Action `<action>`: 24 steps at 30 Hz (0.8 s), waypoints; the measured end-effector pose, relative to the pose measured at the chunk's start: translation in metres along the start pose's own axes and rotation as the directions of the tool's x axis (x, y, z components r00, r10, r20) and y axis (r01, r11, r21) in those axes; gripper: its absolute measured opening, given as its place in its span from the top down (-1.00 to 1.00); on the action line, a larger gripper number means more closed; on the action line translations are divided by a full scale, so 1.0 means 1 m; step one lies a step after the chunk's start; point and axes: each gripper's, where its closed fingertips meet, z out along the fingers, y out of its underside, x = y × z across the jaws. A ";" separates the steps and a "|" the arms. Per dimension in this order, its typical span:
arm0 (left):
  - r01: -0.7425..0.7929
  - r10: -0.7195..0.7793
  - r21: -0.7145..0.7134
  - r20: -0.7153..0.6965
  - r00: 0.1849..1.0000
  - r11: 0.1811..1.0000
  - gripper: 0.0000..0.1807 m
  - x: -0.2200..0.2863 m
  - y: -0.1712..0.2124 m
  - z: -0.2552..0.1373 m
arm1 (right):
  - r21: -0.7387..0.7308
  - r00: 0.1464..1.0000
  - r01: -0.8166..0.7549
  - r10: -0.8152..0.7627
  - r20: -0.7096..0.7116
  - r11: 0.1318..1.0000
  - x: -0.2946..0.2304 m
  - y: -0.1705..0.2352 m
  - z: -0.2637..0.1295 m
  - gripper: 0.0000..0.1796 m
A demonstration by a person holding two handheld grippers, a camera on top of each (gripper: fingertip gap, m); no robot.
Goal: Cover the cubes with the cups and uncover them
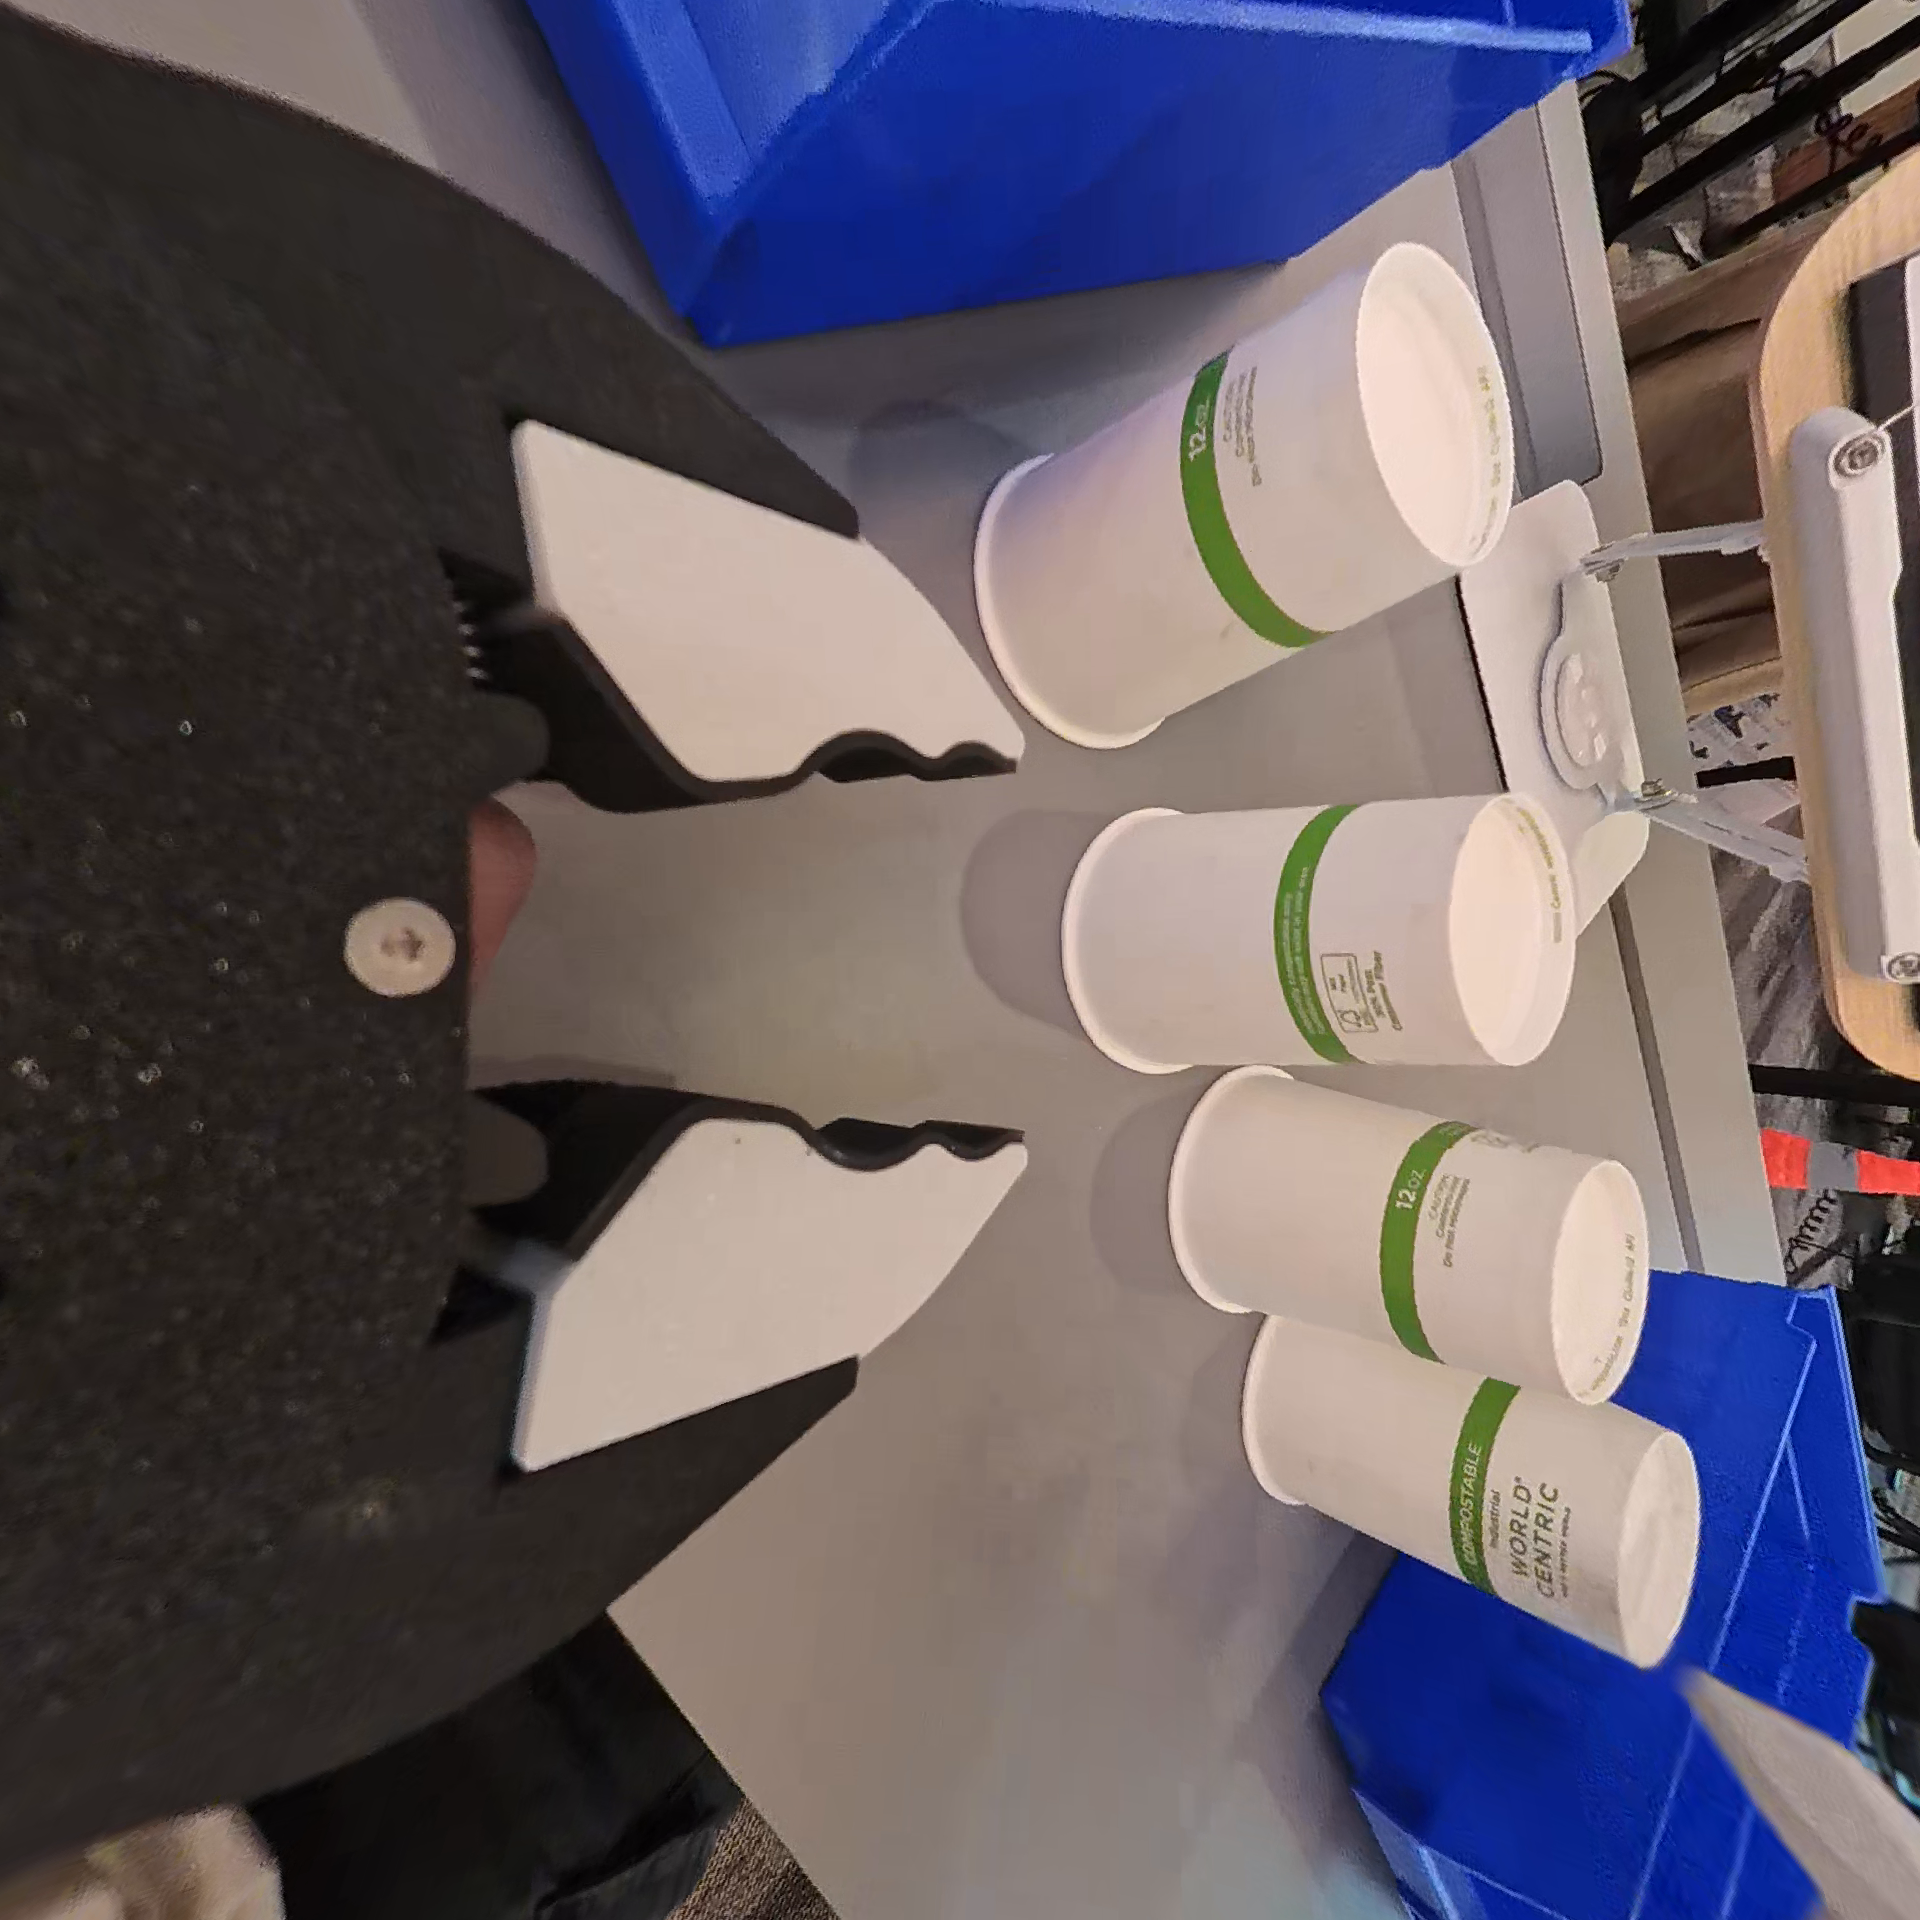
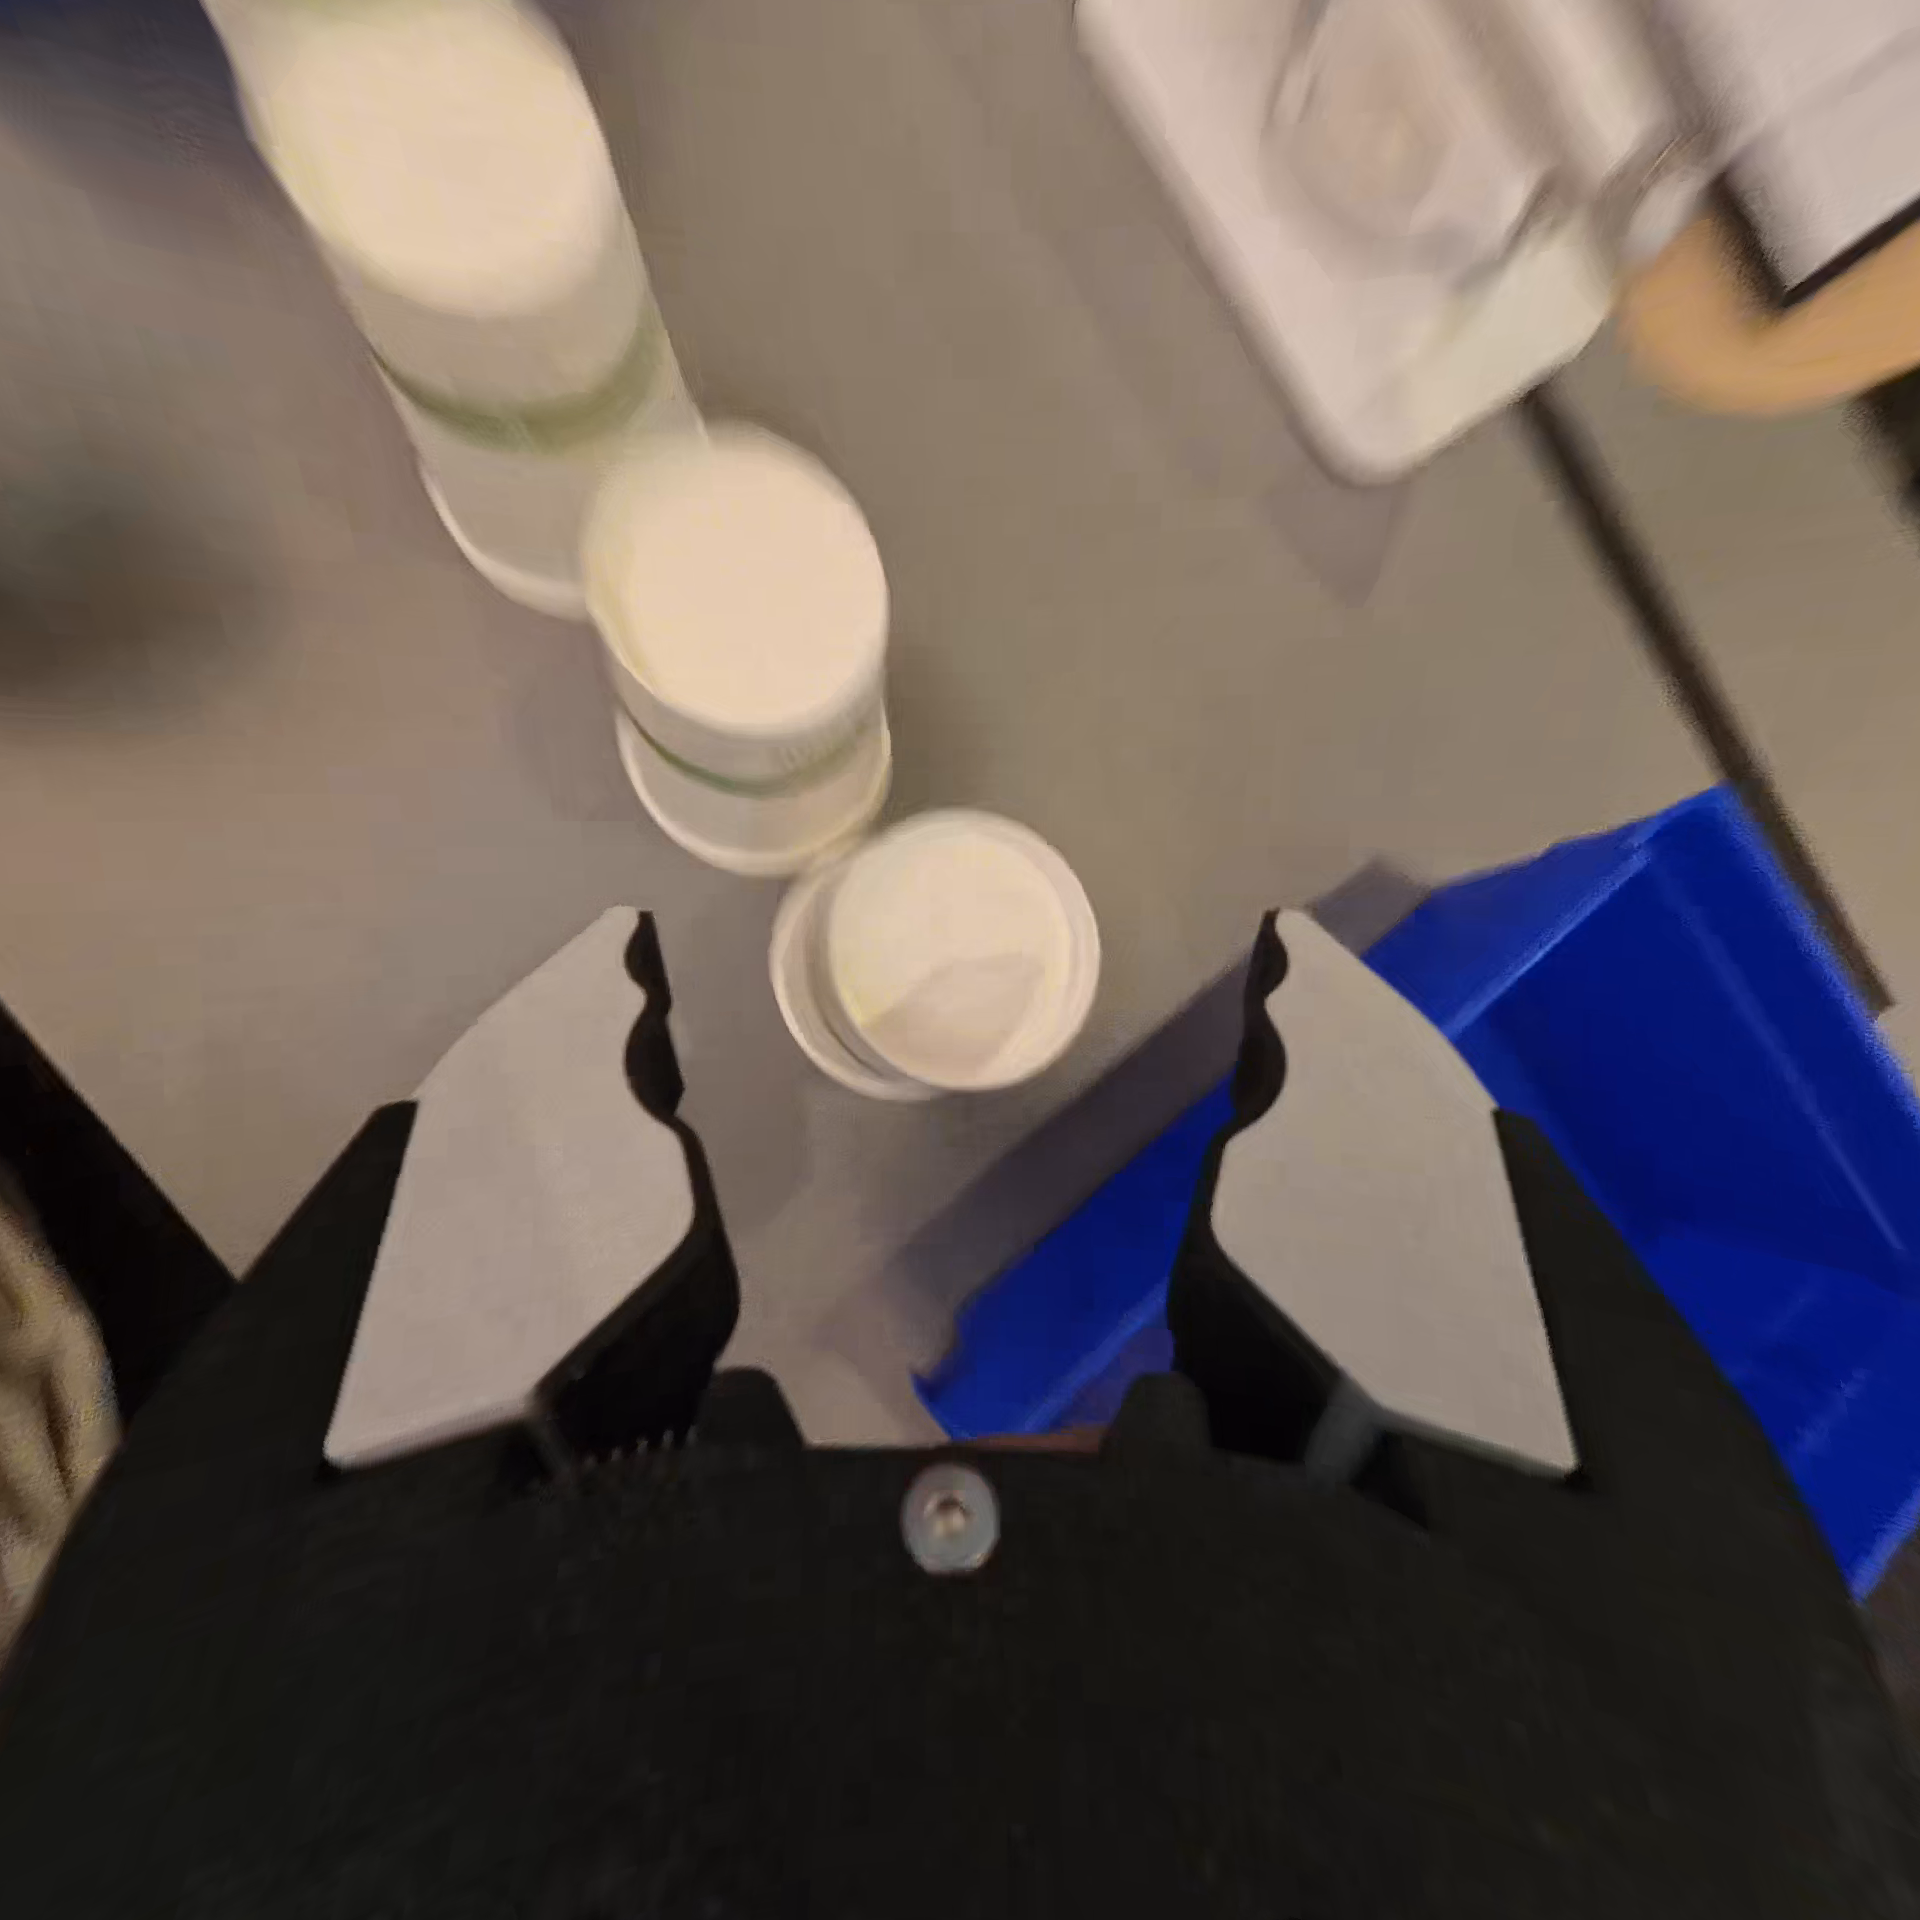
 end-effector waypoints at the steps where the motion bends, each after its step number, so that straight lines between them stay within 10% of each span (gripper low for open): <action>1: 0.003 -0.003 0.000 0.005 1.000 1.000 0.30 -0.002 0.000 0.000 | 0.148 1.000 -0.029 0.029 0.001 0.989 -0.012 -0.015 -0.017 -0.11; 6: 0.041 -0.041 0.014 0.036 0.999 0.999 0.30 -0.009 0.003 -0.004 | 0.616 0.964 -0.258 0.158 0.212 0.744 -0.115 -0.025 -0.041 0.03; 24: 0.050 -0.049 -0.007 0.107 0.993 0.999 0.29 -0.014 0.026 0.002 | 0.694 0.924 -0.358 0.343 0.168 0.624 -0.160 0.040 0.009 0.21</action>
